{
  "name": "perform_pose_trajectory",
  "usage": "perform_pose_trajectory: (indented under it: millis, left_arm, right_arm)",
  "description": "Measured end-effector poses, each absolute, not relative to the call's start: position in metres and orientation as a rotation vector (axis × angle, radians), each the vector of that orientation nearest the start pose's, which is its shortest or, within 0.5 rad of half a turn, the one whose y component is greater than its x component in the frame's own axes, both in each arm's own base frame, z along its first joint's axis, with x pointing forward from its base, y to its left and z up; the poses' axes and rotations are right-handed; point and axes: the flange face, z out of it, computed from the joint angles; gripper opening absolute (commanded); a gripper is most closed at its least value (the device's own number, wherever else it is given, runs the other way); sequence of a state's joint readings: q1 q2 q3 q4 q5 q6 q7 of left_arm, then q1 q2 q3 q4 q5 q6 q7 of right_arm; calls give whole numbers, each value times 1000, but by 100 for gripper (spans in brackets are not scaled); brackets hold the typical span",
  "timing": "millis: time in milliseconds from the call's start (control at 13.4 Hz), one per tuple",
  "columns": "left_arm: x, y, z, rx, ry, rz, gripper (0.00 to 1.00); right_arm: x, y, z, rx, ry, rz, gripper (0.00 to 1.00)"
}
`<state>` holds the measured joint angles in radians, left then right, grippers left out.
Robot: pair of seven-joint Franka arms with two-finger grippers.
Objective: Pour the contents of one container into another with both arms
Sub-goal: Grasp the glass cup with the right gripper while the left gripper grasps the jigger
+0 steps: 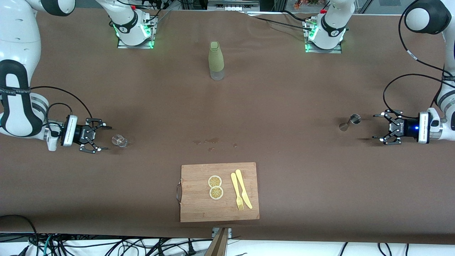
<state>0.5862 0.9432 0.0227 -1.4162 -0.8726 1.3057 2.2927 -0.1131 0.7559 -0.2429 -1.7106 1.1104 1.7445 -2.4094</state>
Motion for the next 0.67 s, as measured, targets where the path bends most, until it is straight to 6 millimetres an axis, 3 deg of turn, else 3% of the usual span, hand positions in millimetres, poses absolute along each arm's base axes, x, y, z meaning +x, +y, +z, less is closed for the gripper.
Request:
perform_pose_trajectory:
  millis: [374, 673]
  left_arm:
    - [537, 247, 73, 1358, -1222, 1012, 100]
    - [531, 239, 62, 1322, -1237, 1067, 100]
  right_arm:
    - [596, -122, 108, -1618, -1493, -942, 100]
    - [593, -113, 84, -1590, -1453, -1004, 100]
